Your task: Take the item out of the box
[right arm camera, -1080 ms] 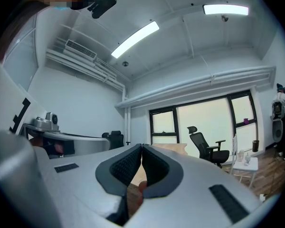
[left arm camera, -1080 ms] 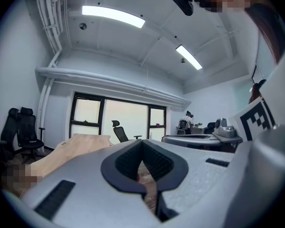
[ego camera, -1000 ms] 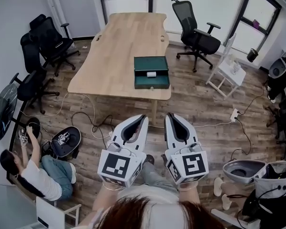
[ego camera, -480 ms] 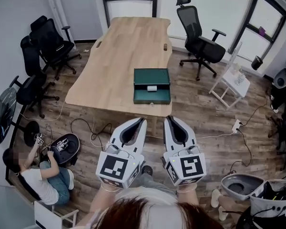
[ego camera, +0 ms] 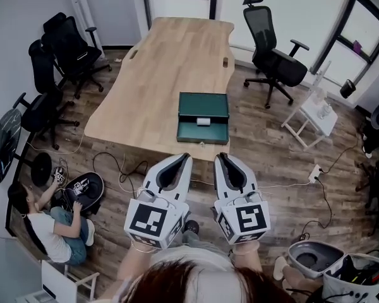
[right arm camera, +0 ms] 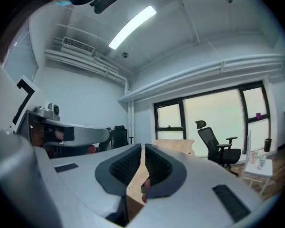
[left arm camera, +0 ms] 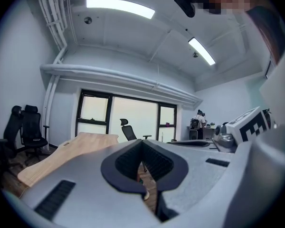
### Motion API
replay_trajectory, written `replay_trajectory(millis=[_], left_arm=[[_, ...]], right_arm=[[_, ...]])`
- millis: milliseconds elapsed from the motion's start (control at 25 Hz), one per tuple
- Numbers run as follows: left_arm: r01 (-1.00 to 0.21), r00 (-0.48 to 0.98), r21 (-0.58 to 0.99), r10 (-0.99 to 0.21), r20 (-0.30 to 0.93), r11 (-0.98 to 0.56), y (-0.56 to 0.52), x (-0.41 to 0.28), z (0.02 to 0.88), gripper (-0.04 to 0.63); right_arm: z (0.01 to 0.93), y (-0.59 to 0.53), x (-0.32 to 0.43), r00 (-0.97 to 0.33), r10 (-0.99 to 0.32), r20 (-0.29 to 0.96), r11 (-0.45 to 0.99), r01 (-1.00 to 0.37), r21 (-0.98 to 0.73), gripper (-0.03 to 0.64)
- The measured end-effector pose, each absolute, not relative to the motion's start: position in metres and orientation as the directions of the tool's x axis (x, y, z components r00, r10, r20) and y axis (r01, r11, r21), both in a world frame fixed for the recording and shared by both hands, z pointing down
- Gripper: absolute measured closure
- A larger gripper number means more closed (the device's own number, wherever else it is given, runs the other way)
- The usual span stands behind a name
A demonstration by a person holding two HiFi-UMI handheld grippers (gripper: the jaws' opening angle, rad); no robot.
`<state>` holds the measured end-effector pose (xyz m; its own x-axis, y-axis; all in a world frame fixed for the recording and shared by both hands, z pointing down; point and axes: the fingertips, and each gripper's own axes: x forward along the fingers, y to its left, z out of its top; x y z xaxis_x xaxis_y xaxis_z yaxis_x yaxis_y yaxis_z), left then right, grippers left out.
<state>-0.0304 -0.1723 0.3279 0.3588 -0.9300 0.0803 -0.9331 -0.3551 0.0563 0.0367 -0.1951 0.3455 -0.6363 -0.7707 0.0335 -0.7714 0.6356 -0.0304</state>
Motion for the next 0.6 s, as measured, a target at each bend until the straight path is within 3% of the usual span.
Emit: replay_trajectory(millis=[600], left_arm=[[-0.925, 0.379, 0.068, -0.923, 0.073, -0.374, -0.239, -0.056, 0.327, 0.588]], right_arm=[[0.369, -0.261, 0.01, -0.622, -0.777, 0.096, 0.623, -0.782, -0.027, 0.526]])
